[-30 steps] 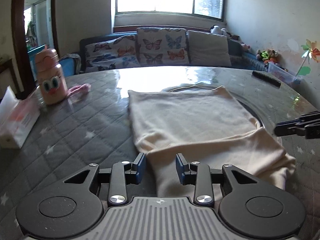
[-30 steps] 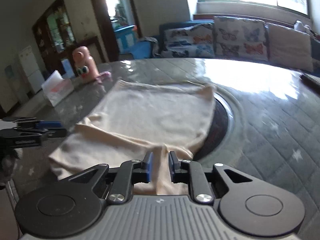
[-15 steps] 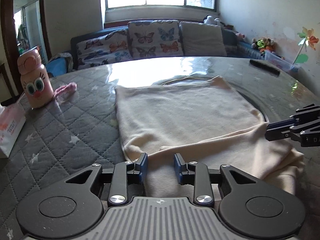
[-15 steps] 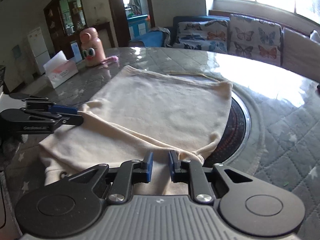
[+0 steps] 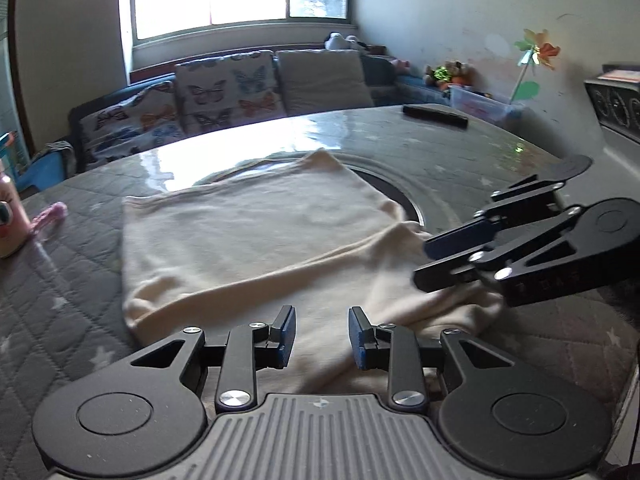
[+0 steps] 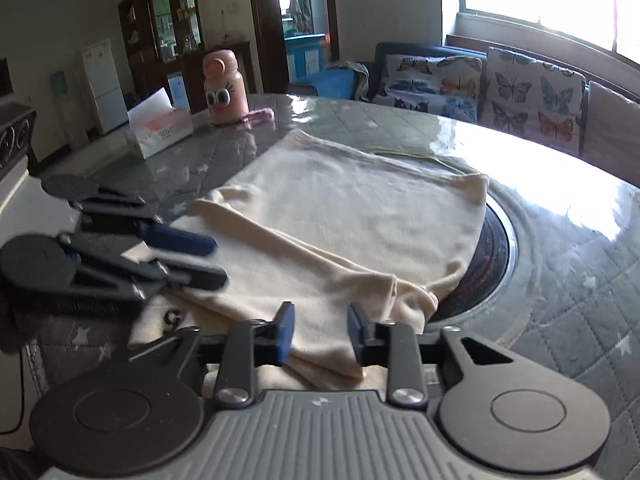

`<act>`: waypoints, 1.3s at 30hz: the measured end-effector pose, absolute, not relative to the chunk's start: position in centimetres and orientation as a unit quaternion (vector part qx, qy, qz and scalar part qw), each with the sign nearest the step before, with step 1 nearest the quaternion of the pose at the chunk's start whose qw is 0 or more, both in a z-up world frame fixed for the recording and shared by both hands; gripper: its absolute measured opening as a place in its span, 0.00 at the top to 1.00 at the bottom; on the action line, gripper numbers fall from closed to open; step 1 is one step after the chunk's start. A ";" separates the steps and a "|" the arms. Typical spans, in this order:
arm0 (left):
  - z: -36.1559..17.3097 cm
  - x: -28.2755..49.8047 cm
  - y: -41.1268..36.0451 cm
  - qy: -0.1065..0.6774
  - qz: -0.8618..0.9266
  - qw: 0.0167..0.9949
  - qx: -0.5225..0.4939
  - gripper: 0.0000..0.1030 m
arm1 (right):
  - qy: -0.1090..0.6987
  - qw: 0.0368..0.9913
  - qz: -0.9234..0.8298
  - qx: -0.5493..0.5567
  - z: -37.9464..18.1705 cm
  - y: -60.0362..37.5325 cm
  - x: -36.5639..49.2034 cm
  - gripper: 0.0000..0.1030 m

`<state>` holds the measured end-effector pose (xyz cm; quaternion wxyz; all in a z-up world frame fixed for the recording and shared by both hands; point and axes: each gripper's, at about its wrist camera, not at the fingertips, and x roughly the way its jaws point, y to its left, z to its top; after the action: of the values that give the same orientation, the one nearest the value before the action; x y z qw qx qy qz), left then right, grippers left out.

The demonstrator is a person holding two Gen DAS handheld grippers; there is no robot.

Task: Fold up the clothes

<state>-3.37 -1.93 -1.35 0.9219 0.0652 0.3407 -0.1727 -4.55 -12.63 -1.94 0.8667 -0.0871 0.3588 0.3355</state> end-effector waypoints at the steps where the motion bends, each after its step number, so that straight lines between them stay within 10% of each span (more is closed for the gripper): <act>1: -1.6 -3.4 -2.2 0.343 -0.177 0.920 0.068 0.69 | 0.362 0.866 0.334 -0.088 -2.2 -12.6 -4.5 0.71; 32: -3.0 -11.4 -0.7 0.294 -0.221 0.891 0.266 0.58 | 0.346 0.840 0.379 -0.177 -1.4 -14.1 -9.1 0.49; 39: -2.5 -10.3 -0.5 0.282 -0.232 0.899 0.243 0.94 | 0.340 0.832 0.390 -0.198 -1.8 -13.9 -9.6 0.47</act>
<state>-10.31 -0.55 -2.51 0.8988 0.2426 0.2816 -0.2324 -9.65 -13.92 -1.77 0.8324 -0.1984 0.3401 0.3901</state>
